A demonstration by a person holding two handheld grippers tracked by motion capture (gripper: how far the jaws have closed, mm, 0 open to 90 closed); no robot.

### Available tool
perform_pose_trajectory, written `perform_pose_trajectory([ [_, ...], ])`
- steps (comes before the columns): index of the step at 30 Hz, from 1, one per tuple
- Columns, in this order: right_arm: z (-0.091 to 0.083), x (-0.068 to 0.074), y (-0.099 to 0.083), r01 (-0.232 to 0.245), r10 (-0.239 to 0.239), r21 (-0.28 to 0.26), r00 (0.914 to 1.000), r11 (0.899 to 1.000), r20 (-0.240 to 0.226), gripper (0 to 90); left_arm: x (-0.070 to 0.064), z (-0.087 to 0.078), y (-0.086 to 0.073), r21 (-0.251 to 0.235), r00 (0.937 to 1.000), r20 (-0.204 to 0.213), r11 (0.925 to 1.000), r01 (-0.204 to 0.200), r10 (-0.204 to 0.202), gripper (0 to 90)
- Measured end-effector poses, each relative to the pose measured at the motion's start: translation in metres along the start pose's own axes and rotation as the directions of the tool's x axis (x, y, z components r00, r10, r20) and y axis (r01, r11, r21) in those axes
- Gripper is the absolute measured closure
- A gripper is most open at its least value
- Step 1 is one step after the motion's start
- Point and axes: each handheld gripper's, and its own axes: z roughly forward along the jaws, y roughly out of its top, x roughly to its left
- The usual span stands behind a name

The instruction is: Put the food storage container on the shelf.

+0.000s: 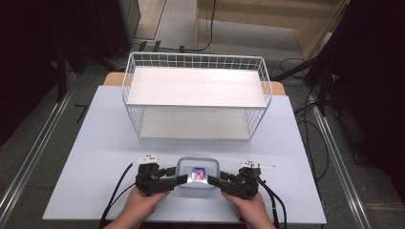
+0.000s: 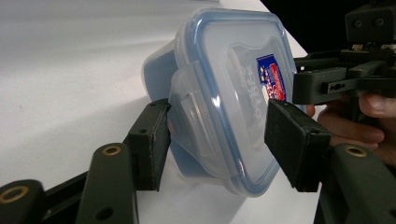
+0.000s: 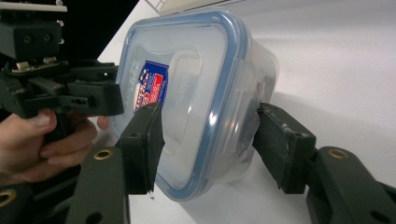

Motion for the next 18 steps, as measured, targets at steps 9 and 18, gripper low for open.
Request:
perform_pose_trajectory([
  [9,-0.0041,0.0024,-0.0028,0.005,-0.005,-0.009,1.0,1.0,0.0,48.0,-0.0033,-0.0037,-0.0016,-0.007,0.9998,-0.002,0.9998,-0.021,0.021,46.2],
  [18,-0.0071,0.0038,-0.005,0.011,-0.011,-0.01,0.9999,1.0,-0.002,50.0,-0.0054,-0.0063,-0.0038,-0.013,0.9994,-0.002,0.9994,-0.033,0.033,48.1],
])
